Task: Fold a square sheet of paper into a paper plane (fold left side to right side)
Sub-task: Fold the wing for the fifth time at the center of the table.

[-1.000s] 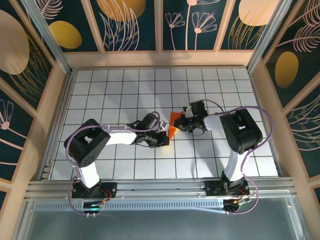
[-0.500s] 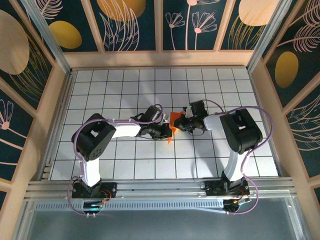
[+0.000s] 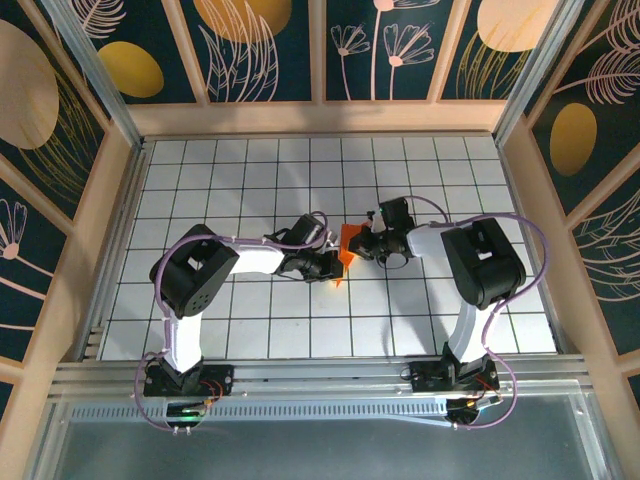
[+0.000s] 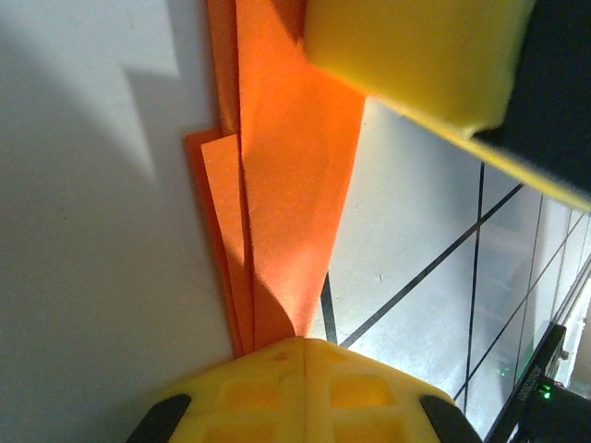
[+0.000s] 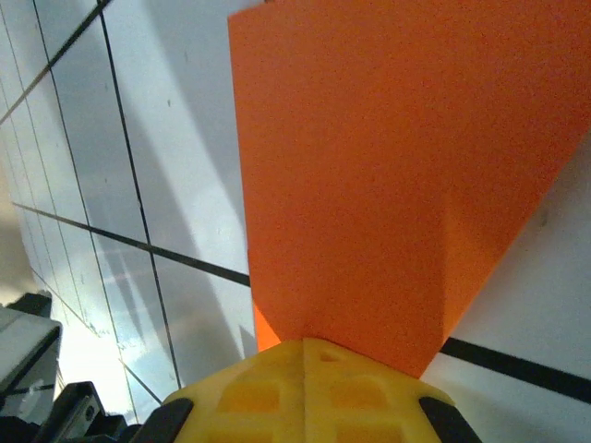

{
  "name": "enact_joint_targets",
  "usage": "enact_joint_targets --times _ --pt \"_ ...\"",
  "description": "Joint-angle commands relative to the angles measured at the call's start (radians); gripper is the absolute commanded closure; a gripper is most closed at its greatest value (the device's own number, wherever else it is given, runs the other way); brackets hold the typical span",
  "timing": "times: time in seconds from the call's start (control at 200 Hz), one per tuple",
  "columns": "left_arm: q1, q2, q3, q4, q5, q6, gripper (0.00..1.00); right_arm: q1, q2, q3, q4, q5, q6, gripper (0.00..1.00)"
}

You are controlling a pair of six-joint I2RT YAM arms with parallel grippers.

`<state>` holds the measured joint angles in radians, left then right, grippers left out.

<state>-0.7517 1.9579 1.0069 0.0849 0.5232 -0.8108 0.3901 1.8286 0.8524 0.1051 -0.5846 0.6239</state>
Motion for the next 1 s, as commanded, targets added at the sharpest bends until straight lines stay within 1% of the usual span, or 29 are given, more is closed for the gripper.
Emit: enact_joint_targets --times 0.0,0.215,0.48,0.741,0.996 --pt "-0.011 0.059 -0.019 -0.123 -0.108 0.035 1.00 -0.026 -0.032 0.039 -0.036 0.034 -0.035 1.00" --pt "-0.011 0.050 -0.019 -0.119 -0.103 0.036 1.00 -0.058 0.036 0.086 -0.033 0.016 -0.062 1.00" --pt "-0.008 0.016 0.020 -0.085 -0.055 0.019 1.00 -0.084 0.099 0.073 -0.033 0.015 -0.074 1.00" --pt "-0.004 -0.002 0.123 -0.102 -0.018 0.027 1.00 -0.087 0.104 0.037 -0.036 0.017 -0.076 1.00" --pt "-0.005 0.062 0.190 -0.105 0.004 0.042 1.00 -0.085 0.101 0.036 -0.036 0.014 -0.070 1.00"
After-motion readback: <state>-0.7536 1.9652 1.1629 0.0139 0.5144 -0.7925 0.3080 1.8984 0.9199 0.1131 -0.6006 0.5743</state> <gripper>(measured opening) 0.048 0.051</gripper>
